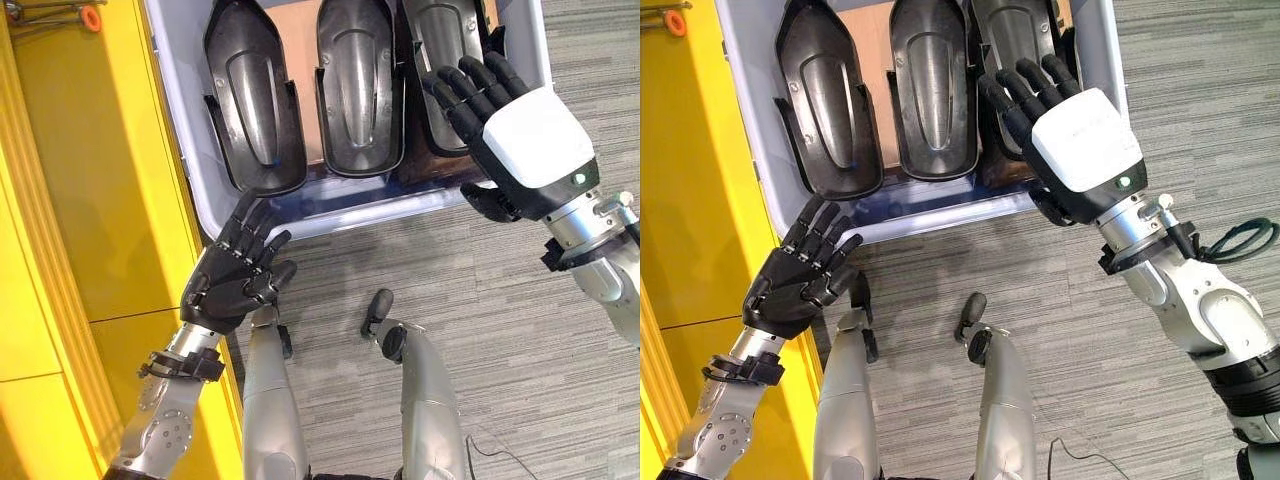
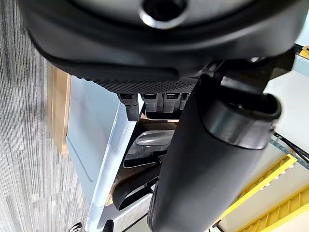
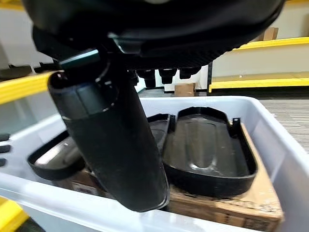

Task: Move parts from the plastic box to the shelf.

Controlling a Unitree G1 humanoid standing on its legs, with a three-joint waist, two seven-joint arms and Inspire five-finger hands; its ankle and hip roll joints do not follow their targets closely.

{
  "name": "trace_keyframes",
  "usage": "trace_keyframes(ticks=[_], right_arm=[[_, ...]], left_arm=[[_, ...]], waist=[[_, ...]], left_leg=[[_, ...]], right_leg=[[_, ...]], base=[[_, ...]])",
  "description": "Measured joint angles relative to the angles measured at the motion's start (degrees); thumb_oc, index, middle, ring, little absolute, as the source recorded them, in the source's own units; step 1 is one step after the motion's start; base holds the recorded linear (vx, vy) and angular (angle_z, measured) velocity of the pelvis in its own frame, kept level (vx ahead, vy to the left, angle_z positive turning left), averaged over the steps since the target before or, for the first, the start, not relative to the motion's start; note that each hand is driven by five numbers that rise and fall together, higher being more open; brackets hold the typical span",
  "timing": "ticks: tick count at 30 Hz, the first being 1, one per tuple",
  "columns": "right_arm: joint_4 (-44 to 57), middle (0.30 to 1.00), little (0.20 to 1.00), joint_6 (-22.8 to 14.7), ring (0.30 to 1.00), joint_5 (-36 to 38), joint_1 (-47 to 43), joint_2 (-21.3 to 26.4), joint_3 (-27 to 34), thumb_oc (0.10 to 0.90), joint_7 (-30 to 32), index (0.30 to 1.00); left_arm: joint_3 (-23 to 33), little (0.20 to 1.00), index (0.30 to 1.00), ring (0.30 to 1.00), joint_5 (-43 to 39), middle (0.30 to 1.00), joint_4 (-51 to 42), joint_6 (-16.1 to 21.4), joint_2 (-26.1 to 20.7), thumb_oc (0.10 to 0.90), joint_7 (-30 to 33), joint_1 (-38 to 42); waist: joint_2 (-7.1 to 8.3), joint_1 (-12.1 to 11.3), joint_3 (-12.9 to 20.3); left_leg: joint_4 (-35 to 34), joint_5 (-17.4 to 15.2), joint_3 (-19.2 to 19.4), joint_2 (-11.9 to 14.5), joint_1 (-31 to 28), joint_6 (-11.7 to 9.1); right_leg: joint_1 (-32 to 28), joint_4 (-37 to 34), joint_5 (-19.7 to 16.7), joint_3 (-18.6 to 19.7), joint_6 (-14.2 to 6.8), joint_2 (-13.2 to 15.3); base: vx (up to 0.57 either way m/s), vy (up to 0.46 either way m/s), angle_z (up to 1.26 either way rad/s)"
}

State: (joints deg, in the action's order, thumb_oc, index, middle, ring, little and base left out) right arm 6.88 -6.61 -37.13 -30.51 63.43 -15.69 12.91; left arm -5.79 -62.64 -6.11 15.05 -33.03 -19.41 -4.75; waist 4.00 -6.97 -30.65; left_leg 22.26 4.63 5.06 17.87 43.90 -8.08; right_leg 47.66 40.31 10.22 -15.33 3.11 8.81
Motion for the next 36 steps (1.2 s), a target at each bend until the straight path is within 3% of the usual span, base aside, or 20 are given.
trace_keyframes(ticks=[7, 11, 20, 29, 36], right_arm=[[-3.61, 1.0, 1.0, 0.95, 1.0, 0.06, -2.17, -0.19, -3.47, 0.9, 0.18, 1.0], [-7.35, 1.0, 1.0, 1.73, 1.0, -0.64, -7.06, -3.13, -7.22, 0.9, 0.64, 1.0], [-7.37, 1.0, 1.0, 4.93, 1.0, -0.62, -6.5, -3.5, -7.21, 0.9, 0.83, 1.0], [-13.22, 1.0, 1.0, 9.51, 1.0, -0.63, -7.82, -9.08, -7.21, 0.9, 7.34, 1.0], [-14.61, 1.0, 1.0, 11.58, 1.0, -0.62, -8.48, -10.29, -7.2, 0.9, 9.5, 1.0]], left_arm=[[-0.66, 1.0, 1.0, 1.0, -0.91, 1.0, 0.42, -0.66, -0.4, 0.9, -0.04, 1.18], [-0.85, 1.0, 1.0, 1.0, -4.59, 1.0, 1.02, -1.51, -0.19, 0.9, -0.1, 2.19], [-0.76, 1.0, 1.0, 1.0, -4.51, 1.0, 1.0, -2.24, -0.19, 0.9, 0.35, 2.16], [-1.15, 1.0, 1.0, 1.0, -4.42, 1.0, 1.03, -2.66, -0.18, 0.9, 0.44, 2.85], [-1.2, 1.0, 1.0, 1.0, -4.14, 1.0, 1.04, -3.86, -0.15, 0.9, 0.49, 3.92]], waist=[[0.0, -0.9, 0.0], [0.0, -1.18, 0.0], [0.0, -1.29, 0.0], [-0.01, -1.33, 0.01], [-0.06, -1.59, 0.01]], left_leg=[[0.11, -0.01, -0.4, -0.1, 0.2, -0.02], [0.61, -0.04, -0.74, -0.25, 0.5, -0.06], [1.06, -0.07, -1.32, -0.91, 1.83, -0.02], [1.76, -0.27, -1.44, -1.07, 2.85, 0.06], [1.82, -0.27, -1.28, -1.23, 3.7, 0.07]], right_leg=[[0.0, 0.03, 0.0, -0.17, 0.01, 0.09], [0.01, 0.59, 0.12, -0.46, 0.05, 0.37], [0.84, 0.87, 0.32, -0.85, -0.13, 1.07], [1.65, 1.28, 0.33, -0.87, -0.13, 1.38], [2.73, 1.66, 0.4, -0.66, -0.17, 1.59]], base=[[0.0, 0.004, 0.0], [0.01, 0.002, 0.03], [0.01, -0.001, 0.04], [0.0, 0.0, 0.0], [0.0, 0.0, 0.0]])
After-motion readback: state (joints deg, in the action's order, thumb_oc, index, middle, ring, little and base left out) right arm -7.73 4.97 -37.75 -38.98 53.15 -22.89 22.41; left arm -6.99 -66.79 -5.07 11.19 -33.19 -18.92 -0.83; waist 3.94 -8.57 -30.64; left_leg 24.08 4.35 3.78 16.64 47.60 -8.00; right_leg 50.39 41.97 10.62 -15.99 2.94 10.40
